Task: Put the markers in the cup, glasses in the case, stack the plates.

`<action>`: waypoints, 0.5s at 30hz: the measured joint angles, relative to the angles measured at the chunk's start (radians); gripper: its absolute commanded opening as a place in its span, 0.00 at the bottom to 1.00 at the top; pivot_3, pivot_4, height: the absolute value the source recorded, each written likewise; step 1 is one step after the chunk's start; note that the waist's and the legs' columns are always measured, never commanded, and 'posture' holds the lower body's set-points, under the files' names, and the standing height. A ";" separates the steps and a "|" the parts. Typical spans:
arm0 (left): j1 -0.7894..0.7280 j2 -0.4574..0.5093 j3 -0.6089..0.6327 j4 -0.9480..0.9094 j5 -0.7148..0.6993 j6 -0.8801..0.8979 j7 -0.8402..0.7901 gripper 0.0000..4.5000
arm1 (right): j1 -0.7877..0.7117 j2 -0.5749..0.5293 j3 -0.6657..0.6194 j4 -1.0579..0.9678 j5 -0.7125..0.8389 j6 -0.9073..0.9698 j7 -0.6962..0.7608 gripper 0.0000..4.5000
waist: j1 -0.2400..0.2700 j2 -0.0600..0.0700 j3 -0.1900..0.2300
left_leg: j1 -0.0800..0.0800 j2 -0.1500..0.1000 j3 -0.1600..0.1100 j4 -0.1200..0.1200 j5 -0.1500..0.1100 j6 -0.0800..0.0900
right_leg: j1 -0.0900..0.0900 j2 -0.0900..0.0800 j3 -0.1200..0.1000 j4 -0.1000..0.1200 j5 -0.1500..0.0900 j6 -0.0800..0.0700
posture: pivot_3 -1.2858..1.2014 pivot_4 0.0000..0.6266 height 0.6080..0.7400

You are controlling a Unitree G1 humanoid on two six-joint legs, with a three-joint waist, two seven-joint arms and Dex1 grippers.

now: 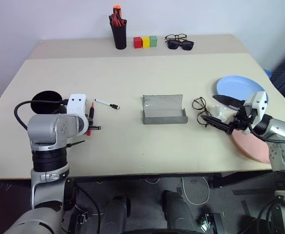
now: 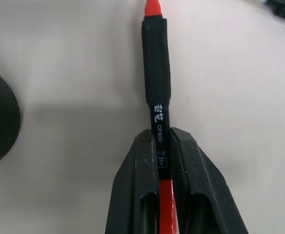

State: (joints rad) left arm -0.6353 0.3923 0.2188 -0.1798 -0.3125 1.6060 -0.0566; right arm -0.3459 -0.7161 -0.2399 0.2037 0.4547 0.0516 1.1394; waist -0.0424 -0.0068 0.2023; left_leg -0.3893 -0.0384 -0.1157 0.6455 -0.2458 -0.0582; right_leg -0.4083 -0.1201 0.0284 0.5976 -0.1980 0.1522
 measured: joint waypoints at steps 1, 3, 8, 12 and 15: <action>0.000 0.002 0.001 0.000 -0.005 0.000 0.002 0.01 | -0.002 0.000 0.000 0.001 0.000 0.000 0.001 1.00 | 0.000 0.000 0.000 | 0.000 0.000 0.000 0.000 0.000 0.000 | 0.000 0.000 0.000 0.000 0.000 0.000 | 0.52 0.24 1.00; 0.000 0.005 0.001 0.001 -0.012 0.000 0.010 0.01 | -0.009 0.000 0.001 0.006 -0.001 -0.001 0.003 1.00 | -0.001 0.000 0.000 | 0.000 0.000 0.000 0.000 0.000 0.000 | 0.000 0.000 0.000 0.000 0.000 0.000 | 0.52 0.24 1.00; -0.002 0.034 -0.001 0.001 -0.014 0.000 0.014 0.01 | -0.013 0.001 0.001 0.017 -0.001 -0.001 0.006 1.00 | 0.000 -0.001 0.000 | 0.000 0.000 0.000 0.000 0.000 0.000 | 0.000 0.000 0.000 0.000 0.000 -0.001 | 0.52 0.24 1.00; -0.012 0.051 -0.012 -0.027 -0.003 0.000 0.006 0.01 | -0.015 0.002 0.002 0.017 -0.001 -0.001 0.006 1.00 | 0.001 -0.001 0.001 | -0.001 0.000 0.000 0.000 0.000 0.000 | 0.000 0.000 0.000 0.000 0.000 -0.001 | 0.52 0.24 1.00; -0.036 0.063 -0.022 -0.042 0.002 -0.006 -0.004 0.01 | -0.015 0.002 0.002 0.017 -0.001 -0.001 0.006 1.00 | 0.001 -0.001 0.001 | -0.001 0.000 0.000 0.000 0.000 0.000 | 0.000 0.000 0.000 0.000 0.000 -0.001 | 0.52 0.24 1.00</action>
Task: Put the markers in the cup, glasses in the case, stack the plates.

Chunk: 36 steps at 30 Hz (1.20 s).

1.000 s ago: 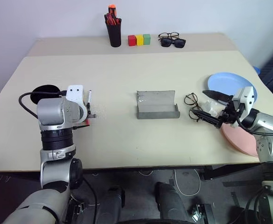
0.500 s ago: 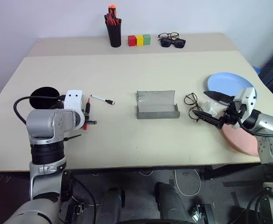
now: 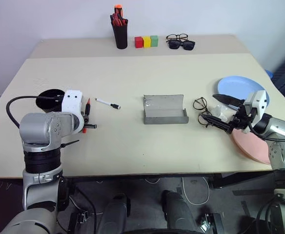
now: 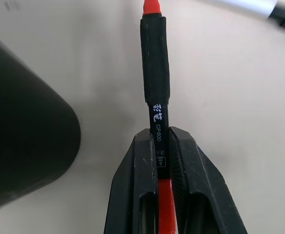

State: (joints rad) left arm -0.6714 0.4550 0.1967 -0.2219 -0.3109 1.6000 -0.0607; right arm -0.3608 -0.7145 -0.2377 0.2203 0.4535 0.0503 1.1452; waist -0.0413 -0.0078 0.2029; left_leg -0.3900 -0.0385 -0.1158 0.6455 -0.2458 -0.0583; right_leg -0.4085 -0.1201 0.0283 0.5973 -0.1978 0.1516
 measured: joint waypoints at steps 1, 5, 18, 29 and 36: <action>-0.002 0.006 -0.009 -0.005 0.005 -0.004 -0.001 0.01 | 0.000 0.000 0.000 0.000 0.000 0.000 0.000 1.00 | 0.000 0.000 0.000 | 0.000 0.000 0.000 0.000 0.000 0.000 | 0.000 0.000 0.000 0.000 0.000 0.000 | 0.52 0.24 1.00; -0.001 0.009 -0.020 -0.016 0.017 -0.016 -0.013 0.01 | 0.000 0.000 0.000 0.000 0.000 0.000 -0.001 1.00 | -0.001 0.000 0.000 | 0.000 0.000 0.000 0.000 0.000 0.000 | 0.000 0.000 0.000 0.000 0.000 0.000 | 0.52 0.24 1.00; 0.181 0.122 -0.174 -0.249 -0.103 -0.037 -0.229 0.01 | 0.014 0.001 -0.002 -0.001 0.001 0.000 -0.002 1.00 | -0.002 0.000 0.000 | 0.000 0.000 0.000 -0.001 0.000 0.000 | -0.001 0.000 0.000 0.000 0.000 -0.001 | 0.52 0.24 1.00; 0.203 0.333 -0.310 -0.255 -0.143 -0.085 -0.375 0.47 | 0.056 0.000 -0.008 -0.024 0.003 0.007 -0.013 1.00 | -0.001 0.000 0.000 | -0.001 0.000 0.000 0.000 0.000 0.000 | -0.001 0.000 0.000 0.000 -0.003 -0.002 | 0.52 0.24 1.00; 0.110 0.364 -0.359 -0.213 -0.154 -0.093 -0.428 0.80 | 0.081 0.000 -0.015 -0.049 0.004 0.008 -0.028 1.00 | 0.001 0.000 0.000 | -0.001 0.000 0.000 0.000 0.000 0.000 | -0.001 0.000 0.000 0.000 -0.004 -0.001 | 0.52 0.24 1.00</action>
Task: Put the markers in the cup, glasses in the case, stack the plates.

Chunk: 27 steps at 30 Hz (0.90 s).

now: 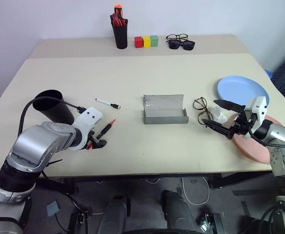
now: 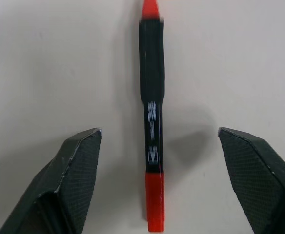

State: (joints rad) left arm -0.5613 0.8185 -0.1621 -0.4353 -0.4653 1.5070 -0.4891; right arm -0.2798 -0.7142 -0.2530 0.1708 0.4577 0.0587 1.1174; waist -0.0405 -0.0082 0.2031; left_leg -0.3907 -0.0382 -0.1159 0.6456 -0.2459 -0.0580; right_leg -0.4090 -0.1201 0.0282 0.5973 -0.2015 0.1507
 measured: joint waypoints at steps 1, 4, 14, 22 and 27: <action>-0.033 0.000 -0.007 0.015 -0.001 0.011 -0.003 0.80 | 0.003 0.000 -0.001 -0.004 0.000 0.000 -0.003 1.00 | 0.001 0.000 0.000 | 0.000 0.000 0.000 0.000 0.000 0.000 | 0.000 0.000 0.000 0.000 0.000 0.000 | 0.52 0.24 1.00; -0.130 -0.016 -0.036 0.084 0.000 0.041 -0.004 0.80 | 0.011 0.000 -0.006 -0.018 0.004 0.001 -0.011 1.00 | 0.001 0.000 0.000 | 0.000 0.000 0.000 0.000 0.000 0.000 | 0.000 0.000 0.000 0.000 0.001 0.003 | 0.52 0.24 1.00; -0.255 -0.152 -0.138 0.316 0.031 0.098 0.028 0.80 | 0.144 -0.040 -0.035 -0.183 0.105 0.045 0.080 1.00 | 0.000 0.000 0.000 | 0.000 0.000 0.000 0.000 0.000 0.000 | 0.000 0.000 0.000 0.000 0.001 0.004 | 0.52 0.24 1.00; -0.267 -0.173 -0.147 0.348 0.046 0.095 0.038 0.80 | 0.181 -0.092 -0.048 -0.249 0.157 0.077 0.190 1.00 | 0.000 0.001 -0.001 | 0.002 0.000 0.000 0.001 0.000 0.000 | 0.003 0.000 0.000 0.001 0.000 0.001 | 0.52 0.24 1.00; -0.277 -0.192 -0.146 0.372 0.065 0.095 0.054 0.51 | 0.181 -0.093 -0.046 -0.250 0.158 0.082 0.231 1.00 | 0.004 0.002 -0.001 | 0.003 0.000 0.000 0.001 0.000 0.000 | 0.003 0.000 0.000 0.001 0.001 0.002 | 0.52 0.24 1.00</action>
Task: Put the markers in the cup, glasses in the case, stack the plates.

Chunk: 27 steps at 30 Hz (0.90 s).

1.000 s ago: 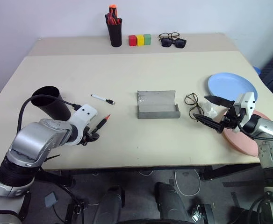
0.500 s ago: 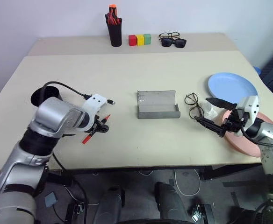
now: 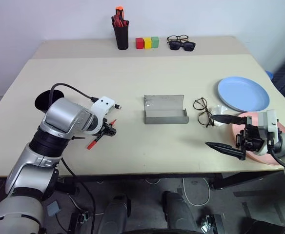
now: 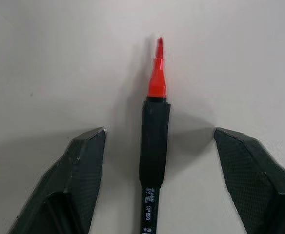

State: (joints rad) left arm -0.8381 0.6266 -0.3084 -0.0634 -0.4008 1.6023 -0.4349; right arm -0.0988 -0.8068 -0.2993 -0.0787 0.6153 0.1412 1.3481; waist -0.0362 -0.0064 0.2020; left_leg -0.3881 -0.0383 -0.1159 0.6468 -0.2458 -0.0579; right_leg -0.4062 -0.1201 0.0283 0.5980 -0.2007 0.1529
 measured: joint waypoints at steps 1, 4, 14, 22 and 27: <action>0.000 0.000 0.002 0.003 0.000 -0.001 0.001 0.40 | 0.000 0.000 0.000 0.000 0.000 0.000 0.005 1.00 | 0.000 0.000 0.000 | 0.000 0.000 0.000 0.000 0.000 0.000 | 0.000 0.000 0.000 0.000 0.000 0.000 | 0.52 0.24 1.00; 0.000 -0.003 0.005 0.003 0.001 0.000 0.004 0.10 | -0.006 0.000 0.008 0.000 -0.003 0.000 0.016 1.00 | 0.000 0.000 0.000 | 0.000 0.000 0.000 0.000 0.000 0.000 | 0.000 0.000 0.000 0.000 0.001 0.001 | 0.52 0.24 1.00; 0.046 -0.029 0.055 -0.105 -0.025 -0.020 0.001 0.10 | -0.066 0.017 0.023 0.053 -0.021 -0.017 -0.002 1.00 | 0.000 -0.001 0.001 | -0.002 0.000 0.000 -0.001 0.000 0.000 | -0.002 0.000 0.000 -0.001 0.001 0.001 | 0.52 0.24 1.00; 0.053 -0.206 0.339 -0.269 0.108 -0.578 0.216 0.10 | -0.176 0.113 0.086 0.078 -0.013 -0.008 -0.032 1.00 | -0.003 -0.003 0.002 | -0.003 0.000 0.000 -0.001 0.000 -0.001 | -0.003 0.000 0.000 -0.001 0.004 -0.003 | 0.52 0.24 1.00; 0.072 -0.204 0.423 -0.201 0.282 -0.988 0.376 0.10 | -0.328 0.197 0.136 0.146 -0.011 0.003 -0.053 1.00 | -0.003 -0.002 0.001 | -0.002 0.000 0.000 -0.001 0.001 -0.001 | -0.003 0.000 0.000 -0.001 0.004 -0.003 | 0.52 0.24 1.00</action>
State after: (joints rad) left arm -0.7659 0.4228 0.1149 -0.2648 -0.1188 0.6148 -0.0589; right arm -0.4269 -0.6098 -0.1637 0.0670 0.6047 0.1445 1.2952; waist -0.0388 -0.0087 0.2034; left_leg -0.3903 -0.0381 -0.1158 0.6457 -0.2450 -0.0591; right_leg -0.4090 -0.1201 0.0282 0.5969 -0.1964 0.1495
